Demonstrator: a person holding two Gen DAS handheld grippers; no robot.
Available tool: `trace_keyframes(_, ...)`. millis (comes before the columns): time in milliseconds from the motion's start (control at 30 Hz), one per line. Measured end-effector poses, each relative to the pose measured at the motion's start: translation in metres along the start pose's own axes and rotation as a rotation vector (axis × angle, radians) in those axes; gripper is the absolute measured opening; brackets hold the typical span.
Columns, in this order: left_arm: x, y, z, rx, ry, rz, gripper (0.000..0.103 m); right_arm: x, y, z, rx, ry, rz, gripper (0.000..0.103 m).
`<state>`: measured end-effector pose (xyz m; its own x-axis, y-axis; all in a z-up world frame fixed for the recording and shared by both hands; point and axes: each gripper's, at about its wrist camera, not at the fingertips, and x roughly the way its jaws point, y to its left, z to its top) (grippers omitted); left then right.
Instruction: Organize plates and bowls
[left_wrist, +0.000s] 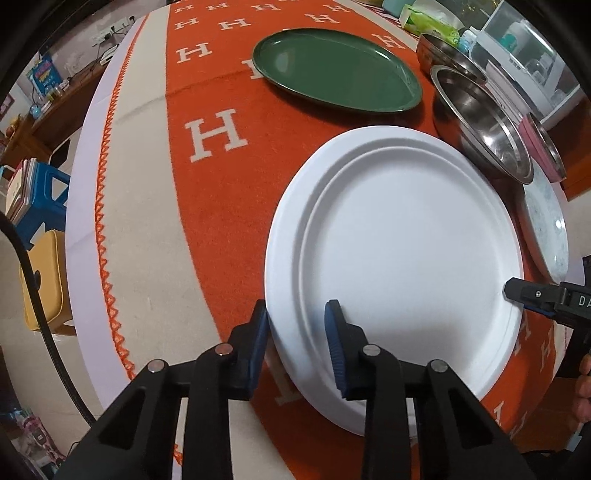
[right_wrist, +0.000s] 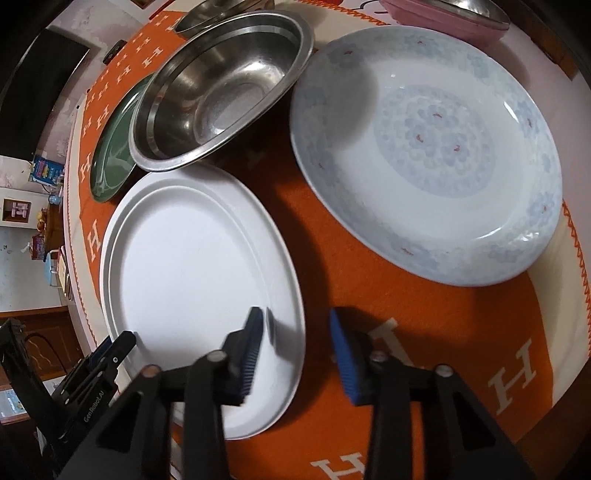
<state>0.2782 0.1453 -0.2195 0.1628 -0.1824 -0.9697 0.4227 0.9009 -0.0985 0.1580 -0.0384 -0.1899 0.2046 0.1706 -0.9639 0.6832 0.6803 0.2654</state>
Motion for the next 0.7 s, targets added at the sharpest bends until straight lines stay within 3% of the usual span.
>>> trace_keyframes(67, 0.000, 0.000, 0.001, -0.013, 0.005, 0.001, 0.026, 0.001, -0.002, -0.001, 0.005, 0.011, 0.041, 0.020)
trace_keyframes(100, -0.002, -0.002, 0.000, -0.020, 0.006, 0.000, 0.025, 0.002, -0.003, -0.003, 0.006, 0.024, 0.051, 0.020)
trace_keyframes(400, -0.029, -0.003, -0.010, -0.027, -0.031, -0.023, 0.024, -0.013, 0.000, -0.020, 0.006, 0.019, 0.013, 0.020)
trace_keyframes(700, -0.064, -0.006, -0.036, -0.019, -0.104, -0.064, 0.024, -0.052, 0.003, -0.052, -0.071, -0.095, -0.050, 0.022)
